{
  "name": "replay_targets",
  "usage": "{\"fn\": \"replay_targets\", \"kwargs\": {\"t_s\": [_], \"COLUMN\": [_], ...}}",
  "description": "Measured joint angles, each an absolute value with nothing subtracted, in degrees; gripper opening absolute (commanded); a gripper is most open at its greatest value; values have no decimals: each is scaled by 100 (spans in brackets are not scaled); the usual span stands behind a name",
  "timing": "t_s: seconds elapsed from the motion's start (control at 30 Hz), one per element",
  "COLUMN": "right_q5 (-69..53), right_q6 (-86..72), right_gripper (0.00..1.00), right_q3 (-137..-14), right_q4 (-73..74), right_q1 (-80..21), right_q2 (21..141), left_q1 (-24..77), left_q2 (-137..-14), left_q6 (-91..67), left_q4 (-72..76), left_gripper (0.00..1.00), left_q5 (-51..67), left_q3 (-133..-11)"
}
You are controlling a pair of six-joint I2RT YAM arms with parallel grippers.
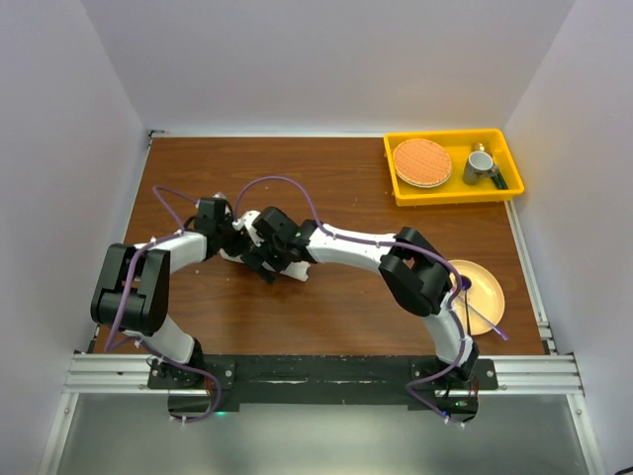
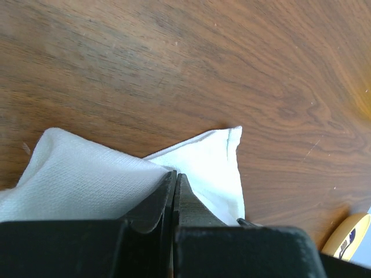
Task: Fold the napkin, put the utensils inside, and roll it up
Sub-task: Roll the napkin with the utensil
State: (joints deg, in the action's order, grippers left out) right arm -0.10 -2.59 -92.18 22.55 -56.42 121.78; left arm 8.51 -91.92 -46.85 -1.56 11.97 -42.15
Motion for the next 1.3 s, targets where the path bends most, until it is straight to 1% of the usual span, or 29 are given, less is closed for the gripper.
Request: {"fn": "replay_targets", "kwargs": {"t_s": [0.1,0.23,0.27,0.33,0.37,0.4,0.47,0.5,0.57,0.6,0.73,0.9,1.03,1.1,1.17,1.23,1.27,1.3], "right_q5": [202,316,353,357,357,353,311,296,202,143,27,-213,-316,-405,-432,-449,-482,-510], "right_q6": [51,220,224,211,187,180,51,-8,-152,-242,-725,-1168,-1533,-1656,-1745,-1813,-1826,-1817], "right_gripper": [87,75,69,60,51,45,39,35,33,33,33,33,33,35,49,57,66,69], "right_q3": [-9153,-9148,-9148,-9148,-9146,-9139,-9083,-9050,-9008,-9011,-9011,-8960,-8949,-8949,-8945,-8921,-8912,-8908], "right_q4": [2128,1973,1929,1846,1817,1804,1730,1697,1564,1446,1170,1149,1238,1232,1227,1208,1186,1179], "right_q1": [-5756,-5774,-5774,-5769,-5767,-5767,-5769,-5769,-5769,-5774,-5828,-5837,-5806,-5767,-5756,-5749,-5745,-5745], "right_q2": [12175,12180,12189,12243,12278,12311,12361,12363,12357,12348,12348,12361,12407,12422,12422,12422,12422,12422], "left_q1": [834,814,808,788,781,779,775,773,757,716,617,639,639,622,576,504,467,436], "left_q2": [-9188,-9148,-9129,-9050,-8969,-8890,-8643,-8506,-8158,-8003,-7533,-7301,-7223,-7205,-7255,-7373,-7450,-7526], "left_q6": [-4685,-4668,-4648,-4580,-4550,-4510,-4429,-4386,-4322,-4287,-4193,-4309,-4475,-4569,-4602,-4644,-4668,-4703], "left_q4": [-169,-222,-244,-329,-421,-489,-650,-722,-963,-1122,-1935,-2770,-3129,-3122,-3092,-3033,-2978,-2934], "left_gripper": [0,0,6,18,29,35,49,51,57,64,79,82,82,83,83,82,82,82], "left_q5": [1199,1201,1203,1201,1197,1197,1188,1173,985,849,268,-60,95,172,257,377,436,473], "left_q3": [-4215,-4213,-4211,-4209,-4209,-4209,-4209,-4211,-4213,-4224,-4335,-4523,-4521,-4519,-4512,-4484,-4447,-4401]}}
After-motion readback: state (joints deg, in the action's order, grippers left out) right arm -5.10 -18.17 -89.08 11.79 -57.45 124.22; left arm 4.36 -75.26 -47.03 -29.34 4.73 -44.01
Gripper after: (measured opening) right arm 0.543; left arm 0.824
